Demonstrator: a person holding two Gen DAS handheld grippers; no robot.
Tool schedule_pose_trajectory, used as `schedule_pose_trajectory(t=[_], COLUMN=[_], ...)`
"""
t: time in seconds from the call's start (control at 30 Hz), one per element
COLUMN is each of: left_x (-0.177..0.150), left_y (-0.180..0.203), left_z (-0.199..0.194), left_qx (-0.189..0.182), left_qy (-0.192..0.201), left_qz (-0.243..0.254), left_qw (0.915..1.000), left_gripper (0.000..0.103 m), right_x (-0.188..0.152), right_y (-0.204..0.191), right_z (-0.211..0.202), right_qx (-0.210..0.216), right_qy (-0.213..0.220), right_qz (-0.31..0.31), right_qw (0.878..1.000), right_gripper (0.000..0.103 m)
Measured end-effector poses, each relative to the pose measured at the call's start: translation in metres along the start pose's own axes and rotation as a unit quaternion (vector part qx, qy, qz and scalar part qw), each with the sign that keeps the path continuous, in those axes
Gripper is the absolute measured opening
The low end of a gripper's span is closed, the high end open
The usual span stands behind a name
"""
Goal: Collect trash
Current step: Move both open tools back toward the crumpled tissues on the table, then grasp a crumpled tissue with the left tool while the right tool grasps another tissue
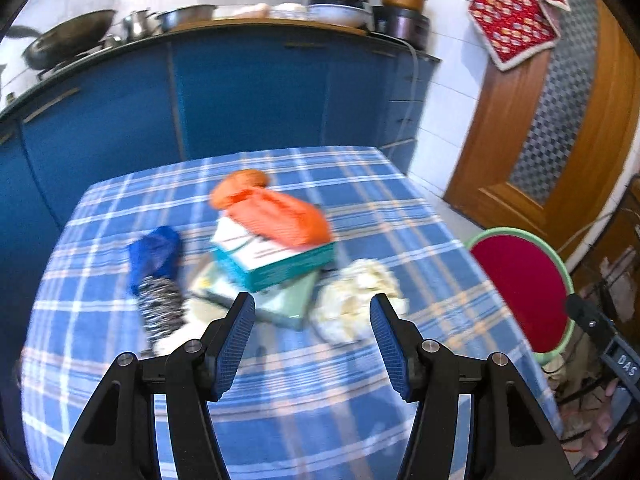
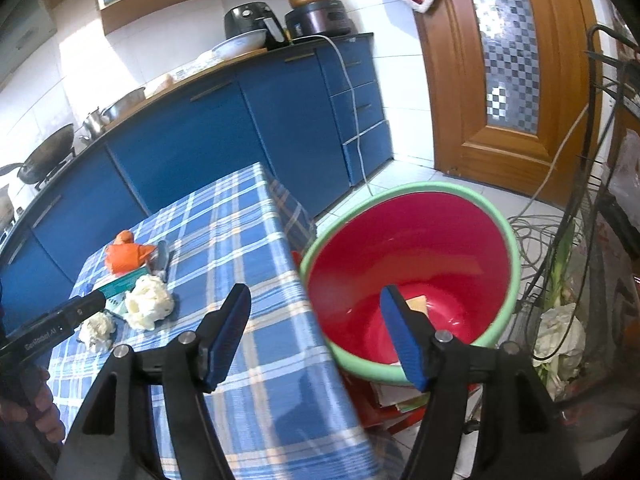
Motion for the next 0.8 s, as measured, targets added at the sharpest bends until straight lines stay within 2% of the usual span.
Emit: schedule_pose_trajectory(t=[0.27, 0.47, 0.57, 0.8], left_x=[-0.003, -0.011, -0.015, -0.018], left_y=[-0.046, -0.06, -0.062, -0.072], left_z=[0.011, 0.024, 0.032, 0.043], left_qx=[0.034, 0.051, 0.071, 0.076], left_qy=[-0.01, -0.022, -0.019, -0.025], left_qz=[-0.034, -0.04, -0.029, -0.04], left_qw=[0.9988, 0.9976, 0.9968, 0.996], left_gripper=[0.062, 0.061, 0.061, 0.061], right_x=[0.001, 0.004, 0.005, 0.008], right_y=[-0.025, -0.044, -0.055, -0.082], right_z=[0.009, 0.019, 0.023, 0.037], right_qx=[0.016, 0.033, 0.038, 0.055], right_qy=[-0.011, -0.02, -0.022, -0.035], right_qz=[-0.02, -0.032, -0.043, -0.067], right_qw=[1.0, 0.999, 0.998, 0.996], right_gripper=[0.072, 0.072, 0.073, 0.073])
Point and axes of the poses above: each gripper's, at about its wrist camera, not at the fingertips, and z roughly the way its jaws point, y to its right, x to its top, the point moved 1 cm from there along z, roughly the way its jaws point, and after that the axes turned 11 degrees about -z, right-handed, at the moved point
